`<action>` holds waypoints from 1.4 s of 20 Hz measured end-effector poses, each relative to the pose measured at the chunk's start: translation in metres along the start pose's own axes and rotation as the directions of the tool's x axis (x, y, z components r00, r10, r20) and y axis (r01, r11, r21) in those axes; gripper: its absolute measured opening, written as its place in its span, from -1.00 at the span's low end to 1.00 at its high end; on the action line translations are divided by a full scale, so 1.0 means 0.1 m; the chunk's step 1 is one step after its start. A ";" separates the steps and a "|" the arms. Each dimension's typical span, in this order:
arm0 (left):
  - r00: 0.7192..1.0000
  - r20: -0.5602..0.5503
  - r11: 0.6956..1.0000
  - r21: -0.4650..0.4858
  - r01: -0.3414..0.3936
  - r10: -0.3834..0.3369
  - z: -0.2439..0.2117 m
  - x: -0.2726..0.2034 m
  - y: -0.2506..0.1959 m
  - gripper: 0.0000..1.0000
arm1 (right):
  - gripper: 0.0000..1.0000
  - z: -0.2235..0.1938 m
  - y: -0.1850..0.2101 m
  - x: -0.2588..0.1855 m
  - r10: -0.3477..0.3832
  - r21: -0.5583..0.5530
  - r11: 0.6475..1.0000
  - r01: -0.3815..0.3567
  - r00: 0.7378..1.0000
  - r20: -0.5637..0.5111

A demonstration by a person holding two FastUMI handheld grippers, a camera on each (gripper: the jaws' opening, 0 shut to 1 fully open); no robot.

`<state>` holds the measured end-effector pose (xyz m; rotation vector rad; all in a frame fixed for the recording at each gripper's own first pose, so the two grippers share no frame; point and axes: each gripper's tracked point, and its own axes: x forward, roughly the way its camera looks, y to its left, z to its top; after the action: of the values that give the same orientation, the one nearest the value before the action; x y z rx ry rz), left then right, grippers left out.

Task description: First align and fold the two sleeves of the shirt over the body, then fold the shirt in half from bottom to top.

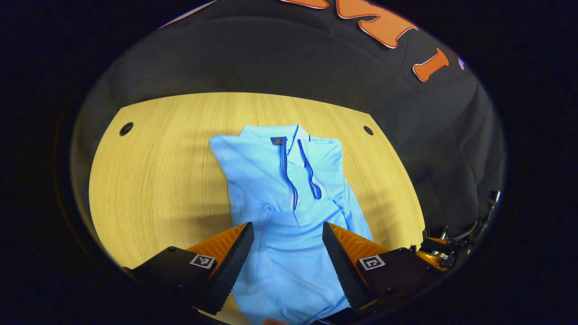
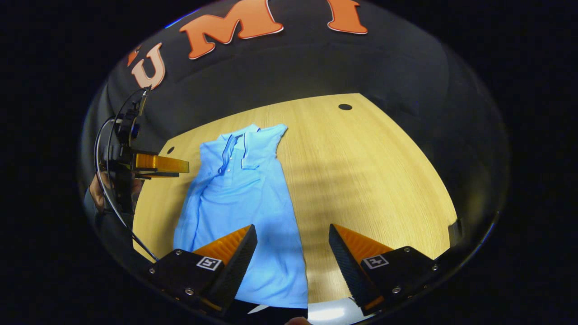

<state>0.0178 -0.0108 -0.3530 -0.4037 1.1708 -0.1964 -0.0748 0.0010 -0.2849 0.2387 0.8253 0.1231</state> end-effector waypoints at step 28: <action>0.931 -0.241 0.962 0.050 -0.269 0.273 -3.08 -0.87 0.58 0.99 | 0.96 -1.96 -0.05 -0.13 -0.072 -0.158 0.987 0.018 0.936 -0.345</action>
<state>-0.3030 0.0100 -0.4035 -0.2020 1.4549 -0.0136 -0.2284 0.0256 -0.4056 0.0519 1.1707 0.1885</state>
